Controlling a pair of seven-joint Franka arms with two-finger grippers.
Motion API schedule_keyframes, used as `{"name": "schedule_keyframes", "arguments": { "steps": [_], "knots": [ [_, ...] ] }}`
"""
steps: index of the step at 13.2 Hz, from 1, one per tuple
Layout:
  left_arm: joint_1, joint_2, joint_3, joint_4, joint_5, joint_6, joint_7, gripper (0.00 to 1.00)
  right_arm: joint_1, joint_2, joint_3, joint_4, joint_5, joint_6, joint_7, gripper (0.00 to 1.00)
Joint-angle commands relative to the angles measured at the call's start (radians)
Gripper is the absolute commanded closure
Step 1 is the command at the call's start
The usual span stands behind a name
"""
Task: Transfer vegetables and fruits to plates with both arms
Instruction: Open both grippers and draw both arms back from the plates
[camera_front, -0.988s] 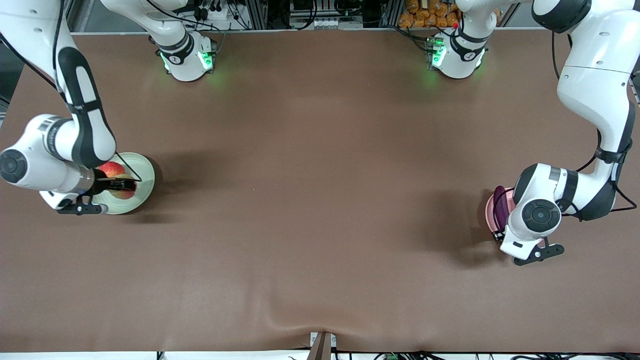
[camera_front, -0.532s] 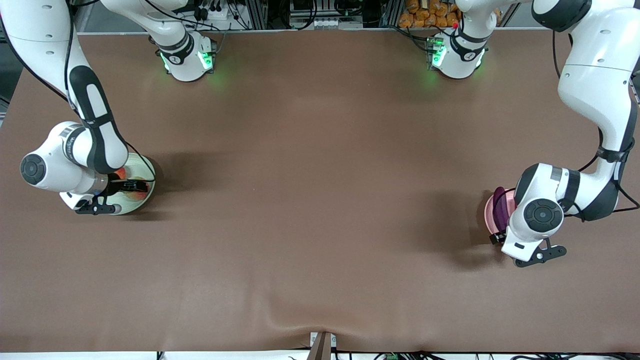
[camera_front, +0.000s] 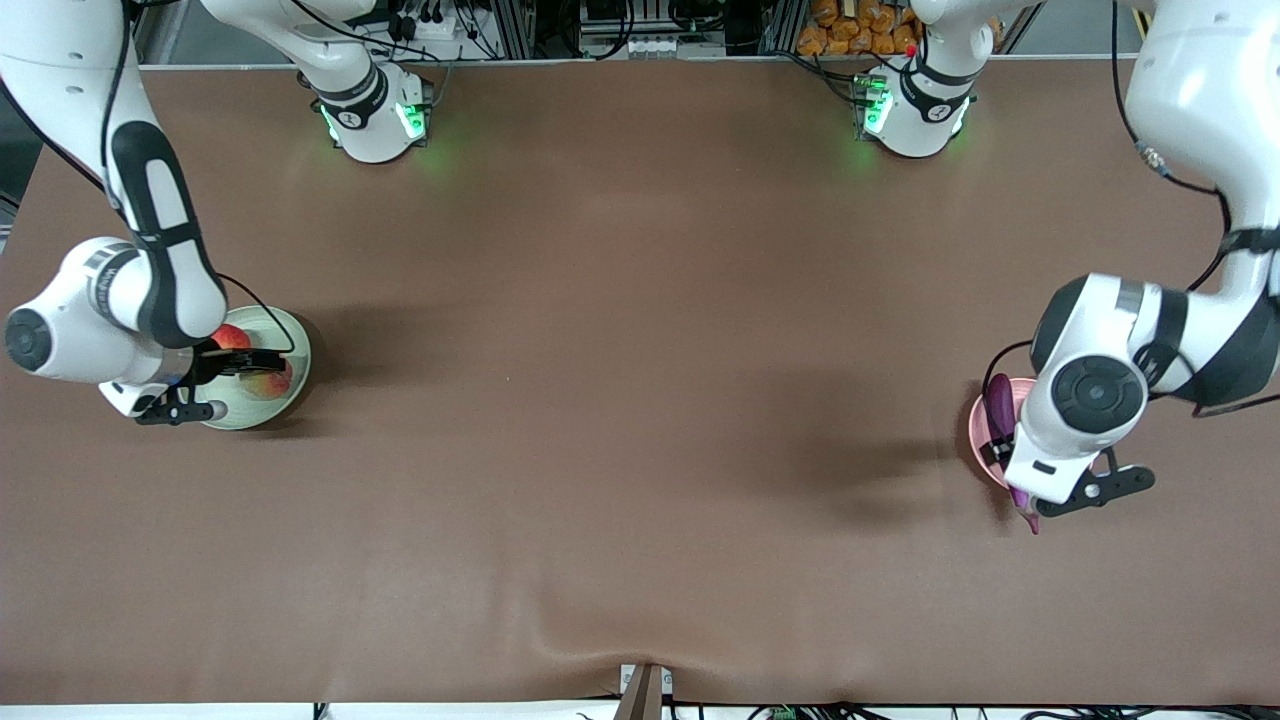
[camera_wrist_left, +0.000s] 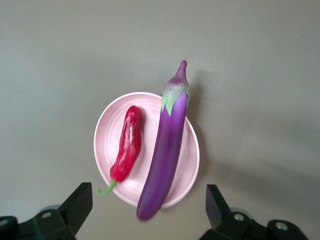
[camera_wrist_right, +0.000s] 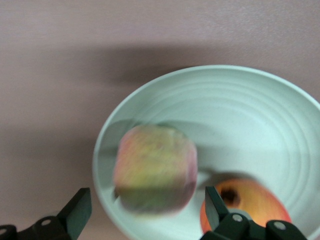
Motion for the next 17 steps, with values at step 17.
{"name": "schedule_keyframes", "arguments": {
  "steps": [17],
  "knots": [
    [-0.285,-0.597,0.394,-0.142,-0.533,-0.254,0.640,0.00,0.020,-0.149,0.152,0.863,-0.104,-0.889,0.356,0.00]
  ]
}}
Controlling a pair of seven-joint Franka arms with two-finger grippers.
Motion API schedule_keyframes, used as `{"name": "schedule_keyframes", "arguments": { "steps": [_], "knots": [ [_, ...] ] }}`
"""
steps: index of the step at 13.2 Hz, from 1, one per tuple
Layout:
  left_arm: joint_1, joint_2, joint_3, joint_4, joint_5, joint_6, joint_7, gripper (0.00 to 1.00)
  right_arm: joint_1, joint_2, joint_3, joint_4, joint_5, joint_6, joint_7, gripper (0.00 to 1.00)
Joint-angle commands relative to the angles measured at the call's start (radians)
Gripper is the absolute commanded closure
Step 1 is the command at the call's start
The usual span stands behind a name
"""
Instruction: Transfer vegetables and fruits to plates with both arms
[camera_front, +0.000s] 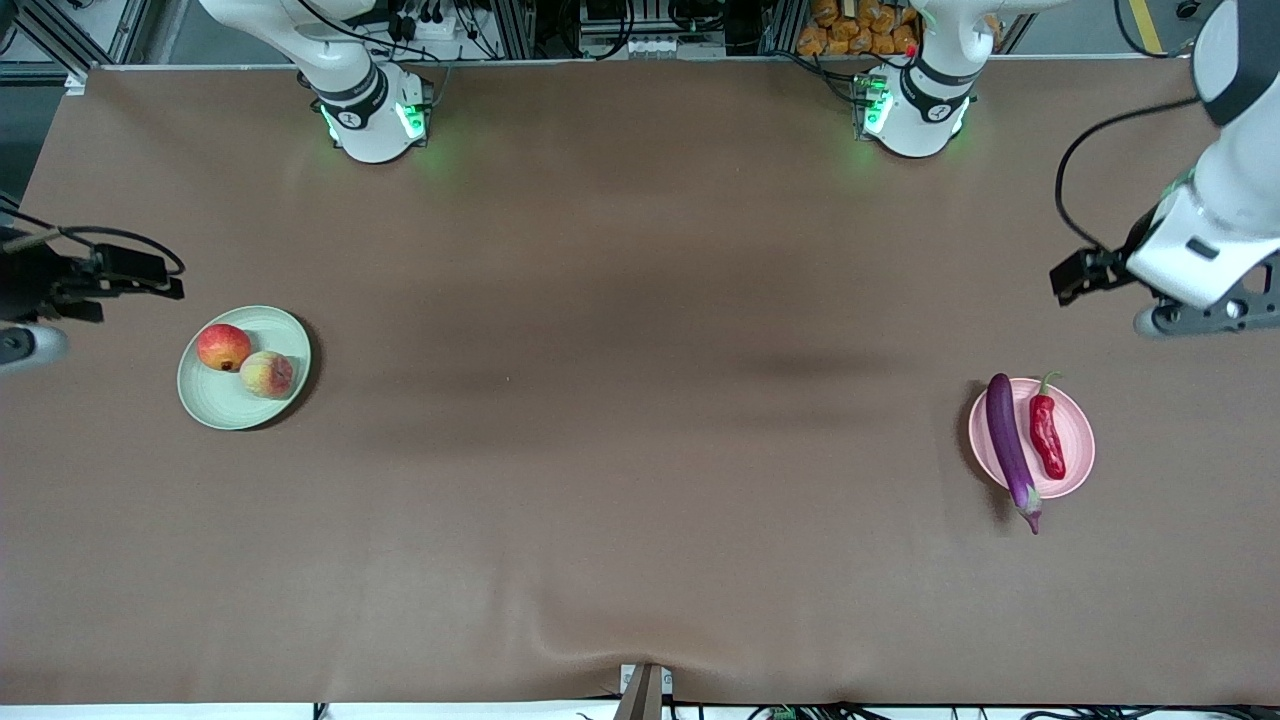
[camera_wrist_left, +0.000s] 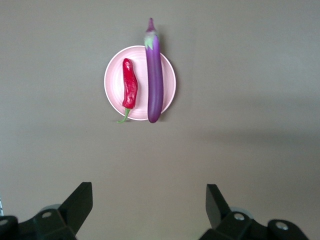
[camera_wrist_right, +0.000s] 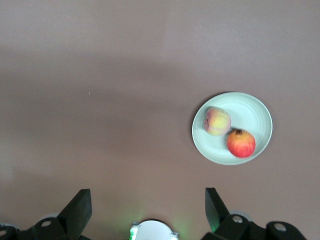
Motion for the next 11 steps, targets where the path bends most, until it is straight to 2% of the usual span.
{"name": "schedule_keyframes", "arguments": {
  "steps": [1,3,4,6,8,9,11],
  "knots": [
    [-0.029,-0.075,0.013,-0.028,-0.035,-0.041,0.082,0.00,-0.013,-0.093,0.023,-0.076,-0.046,-0.003,0.128,0.00],
    [-0.064,-0.094,0.050,-0.018,-0.036,-0.064,0.171,0.00,-0.031,-0.188,0.078,-0.189,-0.103,0.056,0.200,0.00],
    [-0.084,-0.098,0.073,-0.012,-0.045,-0.083,0.189,0.00,-0.036,-0.266,0.078,-0.299,-0.105,0.127,0.199,0.00],
    [-0.075,-0.103,0.075,0.005,-0.064,-0.109,0.180,0.00,-0.043,-0.414,0.079,-0.516,-0.113,0.273,0.185,0.00],
    [-0.068,-0.091,0.075,0.055,-0.102,-0.139,0.168,0.00,-0.060,-0.431,0.085,-0.538,-0.196,0.293,0.120,0.00],
    [-0.068,-0.097,0.075,0.055,-0.127,-0.159,0.157,0.00,-0.069,-0.439,0.120,-0.540,-0.258,0.314,0.099,0.00],
    [-0.069,-0.100,0.070,0.058,-0.125,-0.178,0.096,0.00,-0.091,-0.440,0.133,-0.540,-0.254,0.318,0.099,0.00]
  ]
}}
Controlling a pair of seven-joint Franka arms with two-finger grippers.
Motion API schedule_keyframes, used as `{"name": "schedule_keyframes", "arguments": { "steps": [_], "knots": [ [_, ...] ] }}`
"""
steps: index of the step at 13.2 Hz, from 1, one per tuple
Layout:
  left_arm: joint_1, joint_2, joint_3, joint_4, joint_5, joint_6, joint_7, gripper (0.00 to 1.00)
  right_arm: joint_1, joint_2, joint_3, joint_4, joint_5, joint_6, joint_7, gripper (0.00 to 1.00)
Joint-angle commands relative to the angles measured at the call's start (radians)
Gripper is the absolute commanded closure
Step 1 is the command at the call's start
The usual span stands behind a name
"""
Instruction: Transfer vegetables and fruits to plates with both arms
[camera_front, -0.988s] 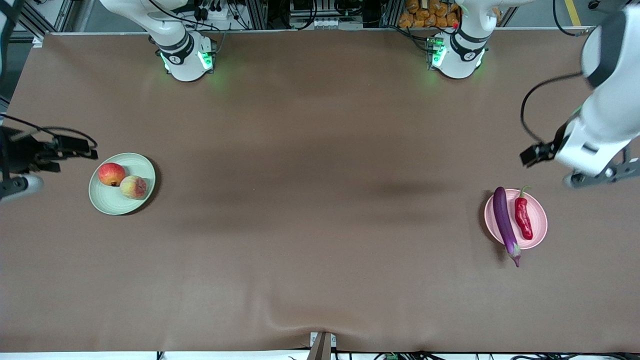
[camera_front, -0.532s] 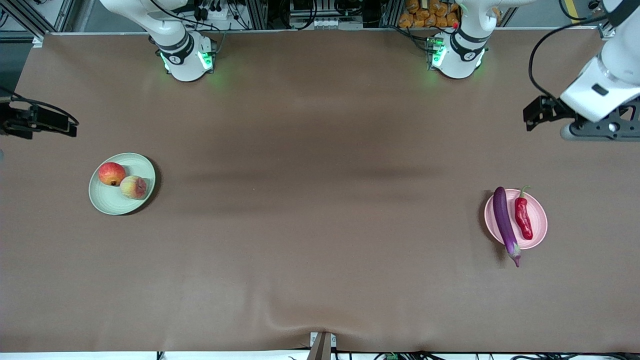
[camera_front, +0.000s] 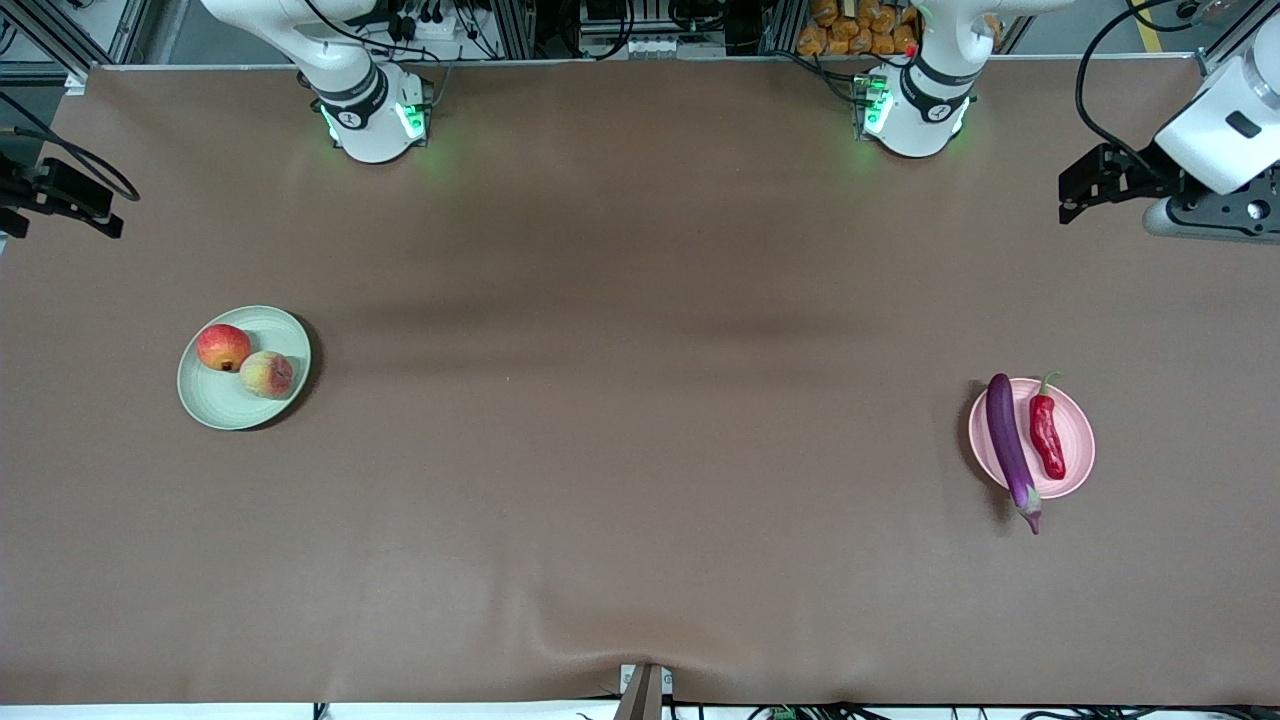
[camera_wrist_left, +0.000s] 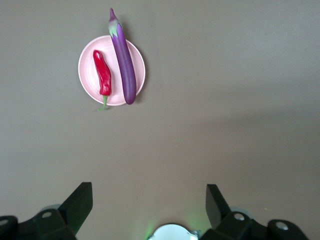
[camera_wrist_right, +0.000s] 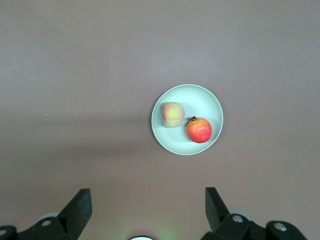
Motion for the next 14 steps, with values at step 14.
{"name": "schedule_keyframes", "arguments": {
  "steps": [14],
  "knots": [
    [0.011,-0.005,0.002,0.014,-0.021,-0.013,-0.023,0.00,-0.125,0.048,0.111,0.082,0.084,-0.009,-0.121,0.00]
  ]
}}
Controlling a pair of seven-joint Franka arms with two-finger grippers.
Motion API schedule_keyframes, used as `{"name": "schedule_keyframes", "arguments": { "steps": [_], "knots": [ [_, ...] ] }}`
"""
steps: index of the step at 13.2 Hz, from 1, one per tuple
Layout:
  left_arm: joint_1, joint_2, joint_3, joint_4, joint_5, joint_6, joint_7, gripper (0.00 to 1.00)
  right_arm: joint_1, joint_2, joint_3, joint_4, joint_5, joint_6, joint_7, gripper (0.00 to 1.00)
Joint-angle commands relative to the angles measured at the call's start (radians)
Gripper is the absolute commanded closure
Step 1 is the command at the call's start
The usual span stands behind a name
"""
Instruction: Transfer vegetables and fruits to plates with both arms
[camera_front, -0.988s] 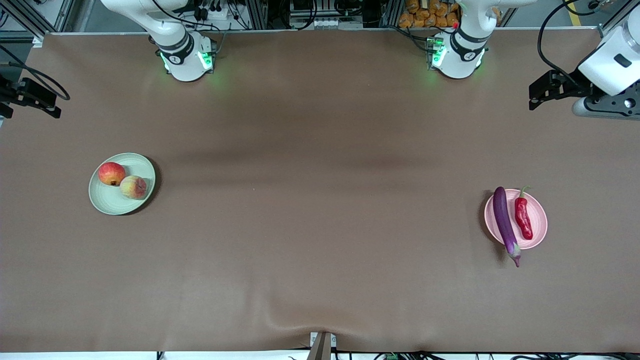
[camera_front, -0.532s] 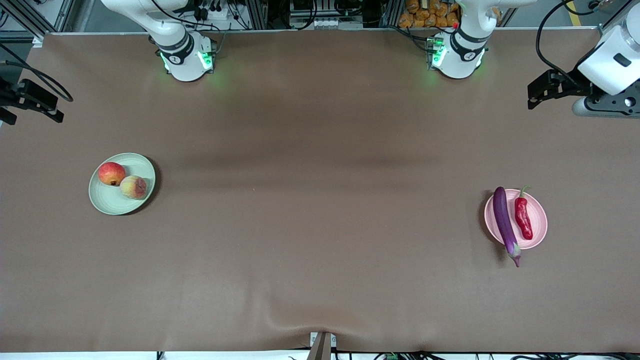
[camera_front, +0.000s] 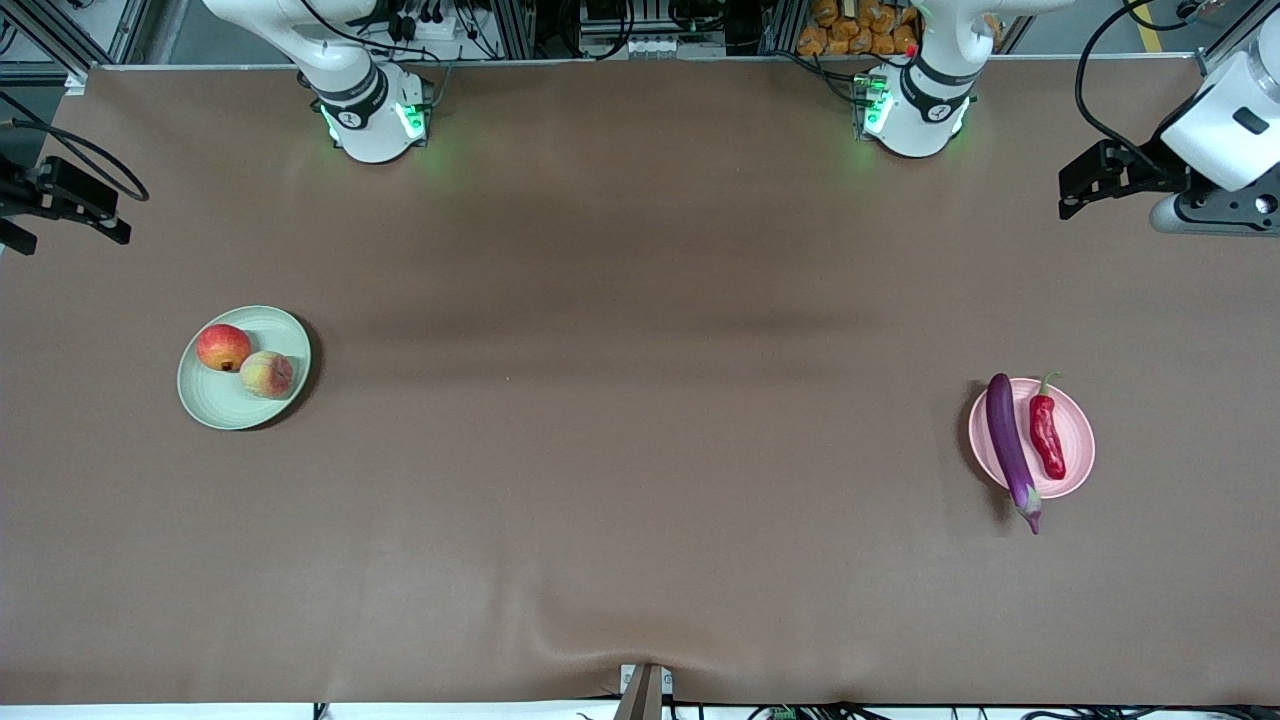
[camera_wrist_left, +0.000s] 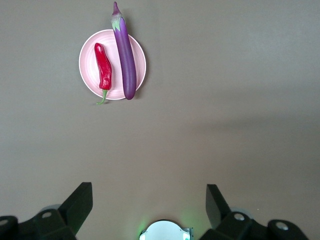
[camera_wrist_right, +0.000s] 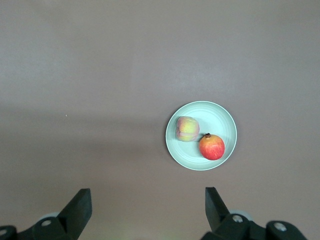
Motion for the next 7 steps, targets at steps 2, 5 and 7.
{"name": "schedule_keyframes", "arguments": {
  "steps": [2,5,7],
  "knots": [
    [0.007,-0.008,0.000,0.010,-0.021,-0.006,0.007,0.00,-0.045,0.010,0.046,0.025,0.005,-0.023,-0.019,0.00],
    [0.008,-0.008,0.000,0.005,-0.021,-0.006,0.010,0.00,-0.039,0.010,0.044,0.025,0.005,-0.031,-0.019,0.00],
    [0.010,-0.008,0.000,0.005,-0.020,-0.005,0.012,0.00,-0.037,0.010,0.043,0.025,0.005,-0.034,-0.018,0.00]
  ]
}}
